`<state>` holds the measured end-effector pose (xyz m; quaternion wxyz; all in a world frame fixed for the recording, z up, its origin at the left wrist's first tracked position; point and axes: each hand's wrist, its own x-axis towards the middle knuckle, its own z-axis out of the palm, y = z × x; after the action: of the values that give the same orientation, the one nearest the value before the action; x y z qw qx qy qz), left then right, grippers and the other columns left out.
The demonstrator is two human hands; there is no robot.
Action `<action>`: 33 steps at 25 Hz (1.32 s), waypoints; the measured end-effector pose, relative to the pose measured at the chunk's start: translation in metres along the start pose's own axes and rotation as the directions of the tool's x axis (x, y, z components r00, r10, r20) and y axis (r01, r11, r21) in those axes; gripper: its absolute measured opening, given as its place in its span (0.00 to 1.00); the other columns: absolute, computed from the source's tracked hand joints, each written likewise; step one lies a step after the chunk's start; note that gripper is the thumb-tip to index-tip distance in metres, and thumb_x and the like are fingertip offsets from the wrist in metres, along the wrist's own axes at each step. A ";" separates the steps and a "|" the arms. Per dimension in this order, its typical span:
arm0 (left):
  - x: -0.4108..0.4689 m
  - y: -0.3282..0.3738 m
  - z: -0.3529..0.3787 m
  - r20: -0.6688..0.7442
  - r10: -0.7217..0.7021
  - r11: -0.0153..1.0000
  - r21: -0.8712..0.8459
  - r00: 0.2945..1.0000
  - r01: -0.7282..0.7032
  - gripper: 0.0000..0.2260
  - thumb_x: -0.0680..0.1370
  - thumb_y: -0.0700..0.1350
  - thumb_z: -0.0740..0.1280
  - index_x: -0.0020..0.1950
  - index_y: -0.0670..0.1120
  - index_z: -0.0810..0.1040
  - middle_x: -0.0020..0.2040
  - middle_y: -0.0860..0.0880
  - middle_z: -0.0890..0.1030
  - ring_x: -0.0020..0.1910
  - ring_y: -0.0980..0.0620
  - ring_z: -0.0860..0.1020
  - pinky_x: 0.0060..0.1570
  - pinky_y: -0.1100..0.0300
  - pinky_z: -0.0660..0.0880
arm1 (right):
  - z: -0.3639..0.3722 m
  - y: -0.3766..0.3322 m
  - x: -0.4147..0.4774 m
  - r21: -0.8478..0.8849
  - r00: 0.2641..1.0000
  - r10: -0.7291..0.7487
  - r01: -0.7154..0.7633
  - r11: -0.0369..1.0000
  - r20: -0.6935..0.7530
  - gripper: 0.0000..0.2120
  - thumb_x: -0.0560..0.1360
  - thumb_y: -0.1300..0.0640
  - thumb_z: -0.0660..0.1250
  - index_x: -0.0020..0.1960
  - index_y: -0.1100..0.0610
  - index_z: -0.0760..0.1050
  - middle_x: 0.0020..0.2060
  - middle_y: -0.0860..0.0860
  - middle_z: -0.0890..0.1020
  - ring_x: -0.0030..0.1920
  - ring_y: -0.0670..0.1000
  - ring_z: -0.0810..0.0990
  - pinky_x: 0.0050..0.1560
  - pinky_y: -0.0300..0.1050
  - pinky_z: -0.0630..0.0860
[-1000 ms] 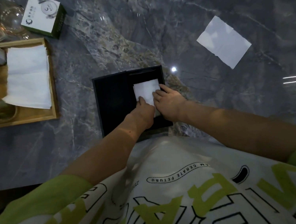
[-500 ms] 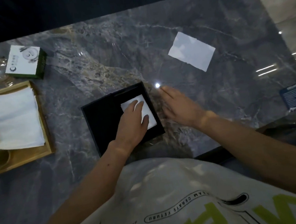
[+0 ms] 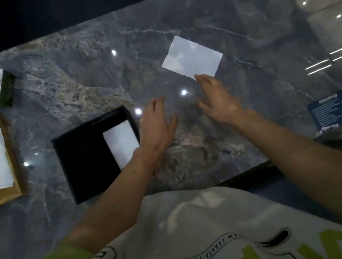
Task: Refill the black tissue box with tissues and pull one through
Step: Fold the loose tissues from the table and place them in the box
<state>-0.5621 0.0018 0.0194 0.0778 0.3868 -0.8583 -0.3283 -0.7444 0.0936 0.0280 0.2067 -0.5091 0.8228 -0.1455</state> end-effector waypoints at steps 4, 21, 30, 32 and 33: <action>0.030 0.038 0.038 -0.020 -0.182 0.983 -0.007 0.983 0.182 0.27 0.76 0.53 0.66 0.72 0.44 0.67 0.68 0.44 0.71 0.63 0.44 0.73 0.61 0.48 0.73 | -0.025 0.056 0.039 -0.018 0.997 -0.048 0.049 0.999 0.060 0.31 0.78 0.56 0.62 0.76 0.64 0.56 0.73 0.62 0.64 0.72 0.63 0.64 0.71 0.57 0.64; 0.166 0.073 0.097 -0.013 -0.660 0.745 -0.141 0.751 0.652 0.26 0.75 0.53 0.69 0.69 0.47 0.65 0.68 0.45 0.69 0.66 0.41 0.72 0.63 0.45 0.73 | -0.044 0.124 0.197 -0.066 0.949 0.041 -0.022 0.998 0.311 0.27 0.80 0.50 0.60 0.75 0.56 0.58 0.73 0.56 0.65 0.72 0.60 0.65 0.70 0.55 0.65; 0.200 0.061 0.114 0.107 -0.889 0.377 -0.384 0.446 0.843 0.26 0.72 0.50 0.74 0.65 0.41 0.73 0.64 0.42 0.77 0.63 0.43 0.76 0.62 0.53 0.74 | -0.015 0.124 0.224 0.121 0.946 0.120 -0.163 0.979 0.301 0.21 0.76 0.51 0.67 0.66 0.57 0.69 0.61 0.56 0.75 0.61 0.58 0.75 0.63 0.53 0.73; 0.203 0.061 0.116 0.133 -0.905 0.287 -0.512 0.405 0.809 0.23 0.72 0.47 0.75 0.63 0.39 0.74 0.62 0.41 0.78 0.60 0.42 0.77 0.61 0.51 0.75 | -0.014 0.123 0.224 0.160 0.934 0.166 -0.225 0.961 0.318 0.21 0.76 0.52 0.67 0.65 0.57 0.69 0.57 0.56 0.78 0.57 0.56 0.77 0.58 0.48 0.73; 0.203 0.061 0.118 0.147 -0.910 0.246 -0.561 0.387 0.791 0.21 0.72 0.45 0.75 0.60 0.38 0.76 0.60 0.40 0.79 0.58 0.42 0.79 0.59 0.50 0.77 | -0.014 0.124 0.223 0.167 0.925 0.193 -0.258 0.952 0.327 0.20 0.75 0.52 0.68 0.64 0.57 0.70 0.55 0.55 0.79 0.55 0.54 0.77 0.55 0.47 0.73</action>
<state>-0.7850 -0.0542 -0.0584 0.0829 0.7812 -0.3592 -0.5039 -0.9358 -0.0522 -0.0582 0.3991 -0.4027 0.8142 -0.1248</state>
